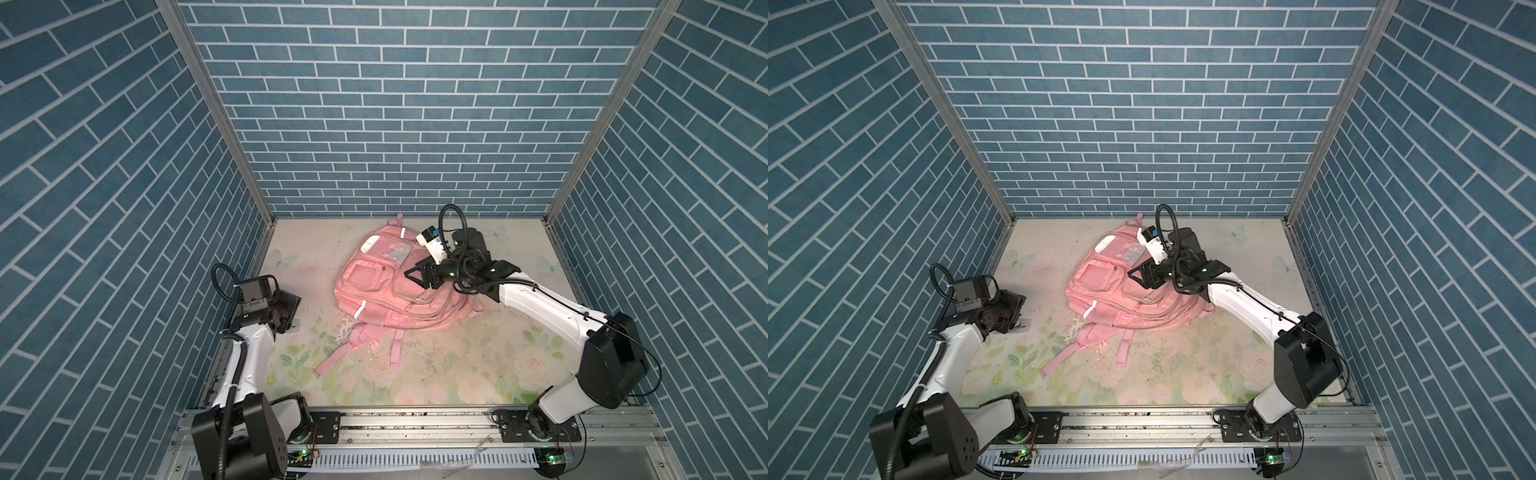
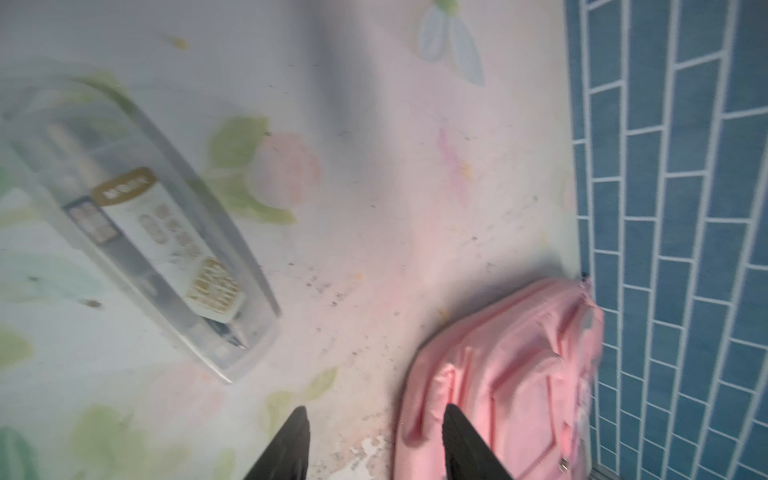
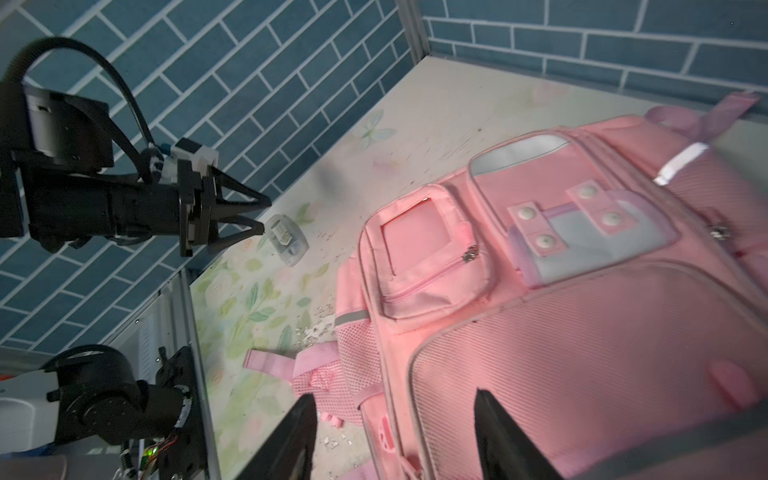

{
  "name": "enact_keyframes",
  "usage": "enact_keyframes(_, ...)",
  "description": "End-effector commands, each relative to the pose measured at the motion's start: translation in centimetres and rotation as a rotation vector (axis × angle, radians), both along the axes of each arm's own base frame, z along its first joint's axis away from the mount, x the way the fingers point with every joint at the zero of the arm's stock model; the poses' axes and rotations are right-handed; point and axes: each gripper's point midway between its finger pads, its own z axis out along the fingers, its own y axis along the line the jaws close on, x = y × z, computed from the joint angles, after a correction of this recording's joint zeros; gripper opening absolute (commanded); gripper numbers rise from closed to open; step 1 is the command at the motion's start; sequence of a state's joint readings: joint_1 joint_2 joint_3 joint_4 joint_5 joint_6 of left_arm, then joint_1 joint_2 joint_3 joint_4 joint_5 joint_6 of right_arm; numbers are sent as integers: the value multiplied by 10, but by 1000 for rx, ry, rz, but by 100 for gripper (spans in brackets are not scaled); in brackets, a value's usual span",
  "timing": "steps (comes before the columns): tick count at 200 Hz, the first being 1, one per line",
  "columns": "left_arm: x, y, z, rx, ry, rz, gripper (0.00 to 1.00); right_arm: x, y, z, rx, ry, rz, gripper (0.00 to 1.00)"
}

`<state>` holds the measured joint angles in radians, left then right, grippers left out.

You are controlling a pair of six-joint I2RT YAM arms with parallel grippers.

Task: Pack the student bag
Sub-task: 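Close the left gripper on the clear case while the right moves over the bag top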

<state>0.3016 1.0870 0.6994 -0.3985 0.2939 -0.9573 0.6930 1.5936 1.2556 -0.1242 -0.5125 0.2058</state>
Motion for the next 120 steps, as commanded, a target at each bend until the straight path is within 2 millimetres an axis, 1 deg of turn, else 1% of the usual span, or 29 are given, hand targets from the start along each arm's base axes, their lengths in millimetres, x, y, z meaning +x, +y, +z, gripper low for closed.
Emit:
enact_keyframes(1,-13,5,1,18,65,31,61,-11,35,13,37,20,75,61)
enact_keyframes(16,-23,15,-18,52,160,68,65,-12,48,8,19,32,95,62)
enact_keyframes(30,-27,23,-38,41,228,93,69,-12,54,4,7,45,101,63)
enact_keyframes(54,-21,38,-65,34,306,115,72,-10,53,2,-3,42,88,64)
enact_keyframes(69,-22,49,-81,11,368,143,74,-9,50,0,-17,38,71,65)
enact_keyframes(80,-20,56,-88,6,388,159,75,-9,47,-3,-25,36,60,66)
enact_keyframes(91,-16,62,-90,10,389,174,76,-9,46,-8,-34,38,53,66)
enact_keyframes(106,-13,71,-93,27,404,202,82,-8,46,-14,-42,47,52,67)
enact_keyframes(120,-11,79,-97,34,419,223,83,-7,48,-19,-52,52,59,67)
